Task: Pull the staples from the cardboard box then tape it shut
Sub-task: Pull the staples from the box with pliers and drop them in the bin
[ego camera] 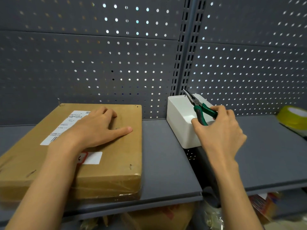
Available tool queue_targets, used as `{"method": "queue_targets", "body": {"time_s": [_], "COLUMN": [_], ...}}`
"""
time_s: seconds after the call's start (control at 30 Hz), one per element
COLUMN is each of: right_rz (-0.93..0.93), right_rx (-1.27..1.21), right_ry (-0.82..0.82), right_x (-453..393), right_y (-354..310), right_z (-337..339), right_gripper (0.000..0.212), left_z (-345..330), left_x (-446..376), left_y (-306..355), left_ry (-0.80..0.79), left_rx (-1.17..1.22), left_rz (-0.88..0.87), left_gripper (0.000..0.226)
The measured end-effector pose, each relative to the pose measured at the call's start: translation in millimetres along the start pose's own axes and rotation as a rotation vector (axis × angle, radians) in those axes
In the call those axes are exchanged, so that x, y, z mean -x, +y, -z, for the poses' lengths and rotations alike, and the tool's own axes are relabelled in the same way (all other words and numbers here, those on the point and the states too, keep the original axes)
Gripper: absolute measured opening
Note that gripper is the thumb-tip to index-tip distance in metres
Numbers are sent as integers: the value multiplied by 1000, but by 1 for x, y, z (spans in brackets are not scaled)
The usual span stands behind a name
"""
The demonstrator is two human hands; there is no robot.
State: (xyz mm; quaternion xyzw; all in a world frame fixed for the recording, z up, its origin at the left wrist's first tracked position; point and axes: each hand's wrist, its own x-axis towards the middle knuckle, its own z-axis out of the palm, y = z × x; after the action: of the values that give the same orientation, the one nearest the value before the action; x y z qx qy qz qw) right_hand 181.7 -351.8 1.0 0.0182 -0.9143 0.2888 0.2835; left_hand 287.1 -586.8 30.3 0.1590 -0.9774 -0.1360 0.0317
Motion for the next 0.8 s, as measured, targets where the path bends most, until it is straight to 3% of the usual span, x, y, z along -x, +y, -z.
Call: {"method": "queue_targets", "body": {"time_s": [0.8], "right_rz": [45], "right_rx": [-11], "right_ry": [38], "right_x": [-2], "right_y": [2], "right_z": [3], "right_gripper": [49], "left_z": [0], "left_x": [0], "left_y": [-1], "left_ry": [-9], "left_rx": [14], "left_rz": [14], "left_gripper": [73]}}
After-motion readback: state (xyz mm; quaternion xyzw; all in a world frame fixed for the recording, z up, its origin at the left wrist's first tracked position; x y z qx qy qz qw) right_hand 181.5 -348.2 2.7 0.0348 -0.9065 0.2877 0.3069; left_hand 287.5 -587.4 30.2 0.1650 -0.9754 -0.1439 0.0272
